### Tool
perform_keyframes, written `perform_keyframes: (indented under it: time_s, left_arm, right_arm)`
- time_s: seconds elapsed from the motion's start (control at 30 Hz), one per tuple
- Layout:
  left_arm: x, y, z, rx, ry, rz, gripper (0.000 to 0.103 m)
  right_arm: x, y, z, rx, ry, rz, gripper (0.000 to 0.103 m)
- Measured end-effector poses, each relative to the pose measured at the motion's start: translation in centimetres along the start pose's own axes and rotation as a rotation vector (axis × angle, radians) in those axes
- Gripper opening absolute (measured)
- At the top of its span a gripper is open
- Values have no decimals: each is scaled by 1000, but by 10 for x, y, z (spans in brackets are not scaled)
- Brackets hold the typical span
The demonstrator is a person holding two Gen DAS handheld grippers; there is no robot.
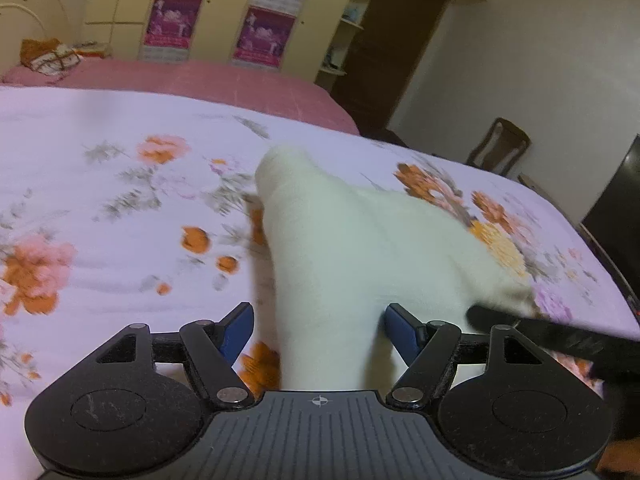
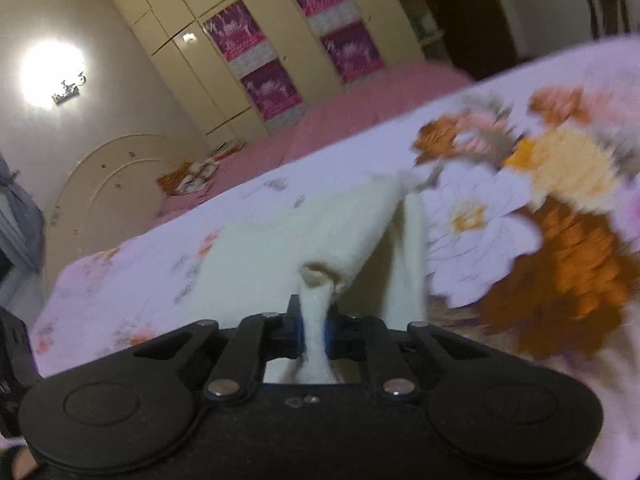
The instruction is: Fold small clothes
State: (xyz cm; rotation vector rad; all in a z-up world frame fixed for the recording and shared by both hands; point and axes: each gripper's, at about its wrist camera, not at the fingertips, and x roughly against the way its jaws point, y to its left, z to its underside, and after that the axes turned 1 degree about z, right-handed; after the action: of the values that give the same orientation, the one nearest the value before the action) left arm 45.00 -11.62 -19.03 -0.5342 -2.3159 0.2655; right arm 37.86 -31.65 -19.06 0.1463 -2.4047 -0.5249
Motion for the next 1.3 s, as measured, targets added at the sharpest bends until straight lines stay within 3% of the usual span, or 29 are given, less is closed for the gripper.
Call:
perform_keyframes:
  time_s: [0.07,0.17,0.23,0.3,0.43,0.5,0.6,0.67,0.77,0.93,1.1,1.3]
  left_arm:
    - [-5,-5,6,-21,16,-18,72]
    - [-7,-5,12,-22,23,-30,73]
    - [-3,-6,12,-17,30,-34,73]
    - [4,-3,14,-7,34,-34,73]
    - [12,2,27,-13,36,-35,73]
    - [15,2,31,-16,34,-39,73]
    - [23,-1,41,-20,32,-44,73]
    - [31,-4,50,-40,29,-42,73]
    - [42,-7,55,-71,40,-35,73]
    - [49,-8,17,-27,-40,-2,73]
    - [6,4,-25,84,-5,-39,73]
    - [-54,28,-44,209,42,-59,73]
  right_arm:
    - [-5,-12,10,-13,27,50,10]
    - [-10,-14,10,25,29,38,13]
    - [-3,-12,2,20,30,44,24]
    - [12,-16,1,-20,40,7,26]
    - [37,-20,17,-54,90,1,42]
    - [48,-20,31,-38,106,28,39]
    - [52,-9,55,115,134,177,25]
    - [55,-12,62,137,120,203,23]
    - [58,-9,51,120,115,240,24]
    - [66,3,21,99,15,187,29]
    - [28,5,-20,74,-12,157,30]
    - [-37,3,-52,97,9,181,30]
